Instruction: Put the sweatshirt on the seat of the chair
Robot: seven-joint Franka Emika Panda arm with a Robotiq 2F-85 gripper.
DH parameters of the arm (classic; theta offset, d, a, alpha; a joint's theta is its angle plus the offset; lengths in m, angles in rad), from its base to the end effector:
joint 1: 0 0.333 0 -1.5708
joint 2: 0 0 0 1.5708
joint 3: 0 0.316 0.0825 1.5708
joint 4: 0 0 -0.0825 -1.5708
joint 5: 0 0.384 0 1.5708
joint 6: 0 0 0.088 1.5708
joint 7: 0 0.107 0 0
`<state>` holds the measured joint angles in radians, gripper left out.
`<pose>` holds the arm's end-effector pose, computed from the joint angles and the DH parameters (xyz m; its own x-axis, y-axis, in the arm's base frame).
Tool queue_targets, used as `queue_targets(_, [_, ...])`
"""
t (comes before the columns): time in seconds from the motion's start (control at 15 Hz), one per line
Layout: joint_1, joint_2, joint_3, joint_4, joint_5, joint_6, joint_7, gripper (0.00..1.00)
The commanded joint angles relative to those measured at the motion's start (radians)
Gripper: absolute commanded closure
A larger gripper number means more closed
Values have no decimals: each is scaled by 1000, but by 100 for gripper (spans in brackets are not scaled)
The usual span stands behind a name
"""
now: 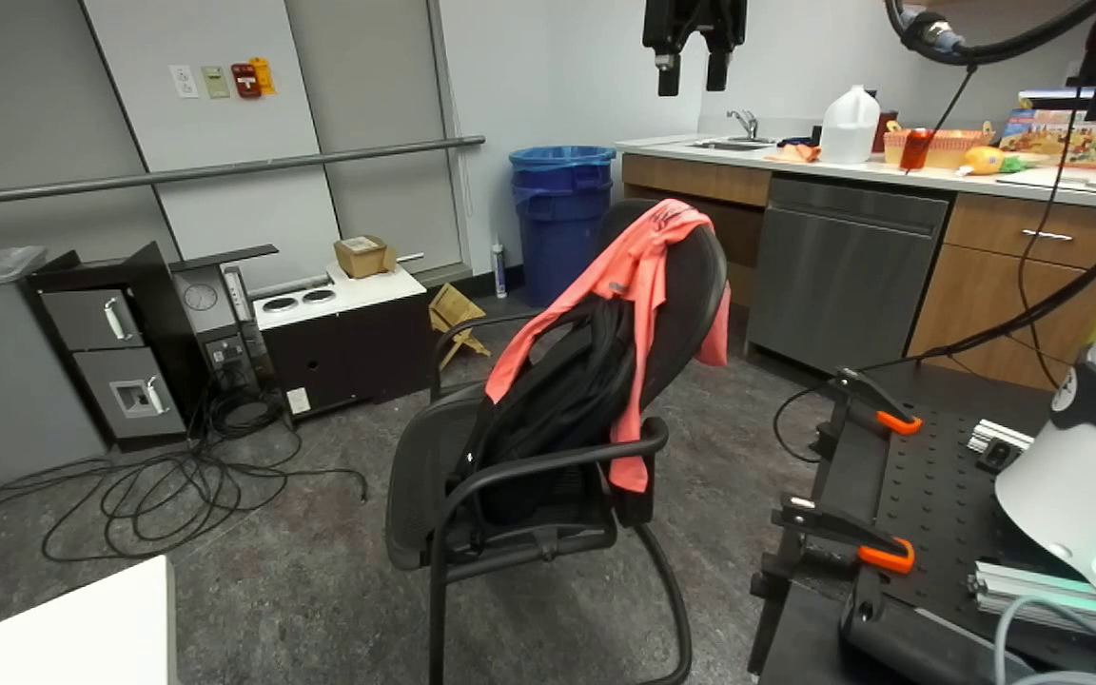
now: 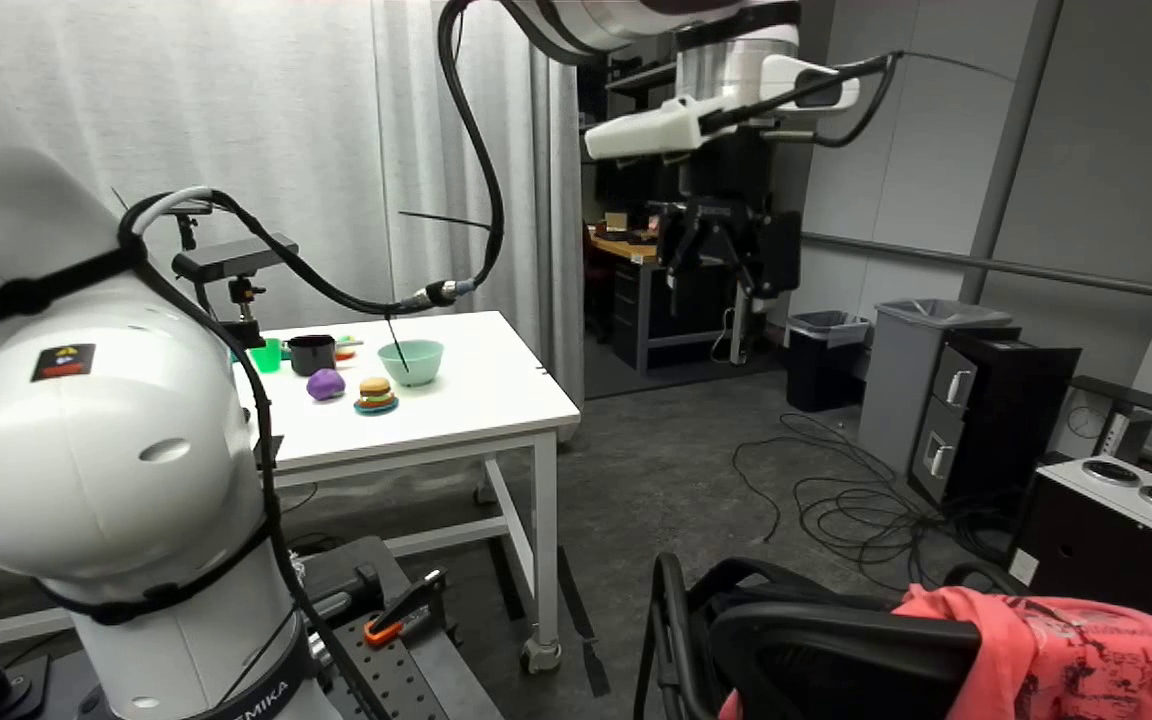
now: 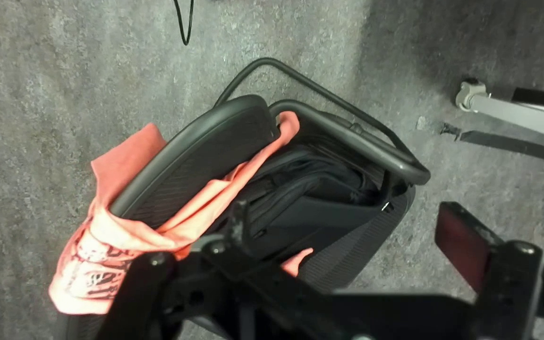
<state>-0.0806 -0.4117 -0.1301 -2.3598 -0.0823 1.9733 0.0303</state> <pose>0.4166 -0.0978 0.4845 0.9800 -0.1978 0.0232 -0.1983 -0.9798 0.0238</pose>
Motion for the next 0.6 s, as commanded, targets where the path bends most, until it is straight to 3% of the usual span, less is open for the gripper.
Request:
queue_targets(0.0, [-49, 71, -31, 1, 15, 138, 6, 0])
queue_targets(0.33, [-104, 161, -21, 7, -39, 284, 94, 0])
queue_targets(0.47, [-114, 176, -20, -4, -55, 320, 132, 0])
queue_targets(0.53, [-100, 161, -27, -3, -30, 285, 88, 0])
